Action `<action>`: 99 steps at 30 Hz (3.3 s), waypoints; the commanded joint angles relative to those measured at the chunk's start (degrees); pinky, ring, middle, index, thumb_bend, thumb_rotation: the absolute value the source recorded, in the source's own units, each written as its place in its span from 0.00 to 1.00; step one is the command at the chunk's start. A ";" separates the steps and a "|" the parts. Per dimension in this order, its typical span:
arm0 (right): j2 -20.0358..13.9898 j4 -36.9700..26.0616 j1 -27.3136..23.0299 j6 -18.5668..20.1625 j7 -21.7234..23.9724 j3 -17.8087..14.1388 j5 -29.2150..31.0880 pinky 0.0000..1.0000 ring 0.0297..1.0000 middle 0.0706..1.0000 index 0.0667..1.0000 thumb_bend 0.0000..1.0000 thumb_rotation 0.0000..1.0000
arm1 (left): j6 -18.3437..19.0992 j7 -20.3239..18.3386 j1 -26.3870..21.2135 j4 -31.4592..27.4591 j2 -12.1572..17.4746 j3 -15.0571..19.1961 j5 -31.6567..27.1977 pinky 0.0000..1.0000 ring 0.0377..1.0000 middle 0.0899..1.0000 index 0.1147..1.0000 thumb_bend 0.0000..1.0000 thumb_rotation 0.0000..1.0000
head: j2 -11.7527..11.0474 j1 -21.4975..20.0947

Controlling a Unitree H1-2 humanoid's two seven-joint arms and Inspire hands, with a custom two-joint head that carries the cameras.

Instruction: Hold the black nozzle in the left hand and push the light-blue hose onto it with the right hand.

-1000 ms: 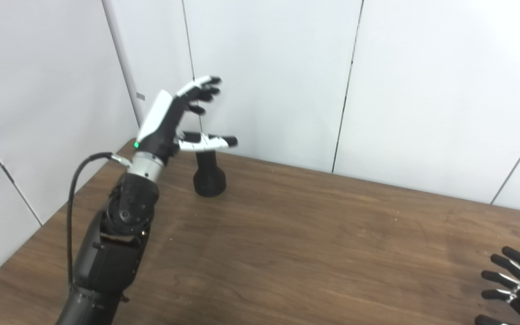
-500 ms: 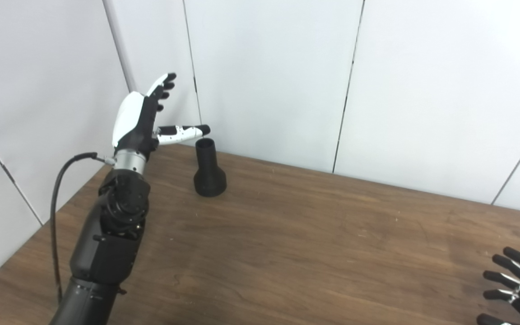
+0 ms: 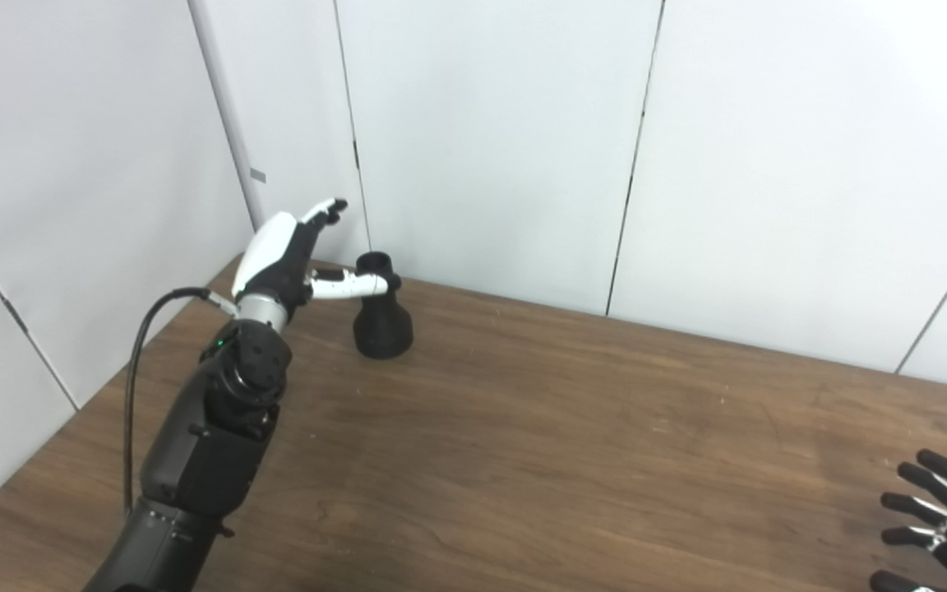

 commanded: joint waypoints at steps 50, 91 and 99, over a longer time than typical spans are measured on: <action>-1.78 -5.18 1.11 0.71 0.62 -1.51 1.82 0.56 0.69 0.79 0.81 0.80 0.16 | -4.23 9.75 -3.88 17.11 -0.67 -7.94 3.73 0.93 0.94 0.86 0.77 0.98 0.29 | 3.00 -1.39; -1.97 -7.63 1.17 3.26 -0.09 -1.69 1.82 0.55 0.67 0.79 0.81 0.81 0.16 | -10.44 17.63 -3.75 21.38 -2.63 -7.44 1.74 0.94 0.73 0.61 0.58 0.82 0.09 | 4.55 -1.95; -1.88 -7.31 0.96 3.16 -0.12 -1.71 1.82 0.55 0.67 0.79 0.81 0.81 0.15 | -10.29 16.52 -4.23 22.12 -2.41 -8.28 1.39 0.99 0.84 0.75 0.67 0.93 0.18 | 4.70 -1.89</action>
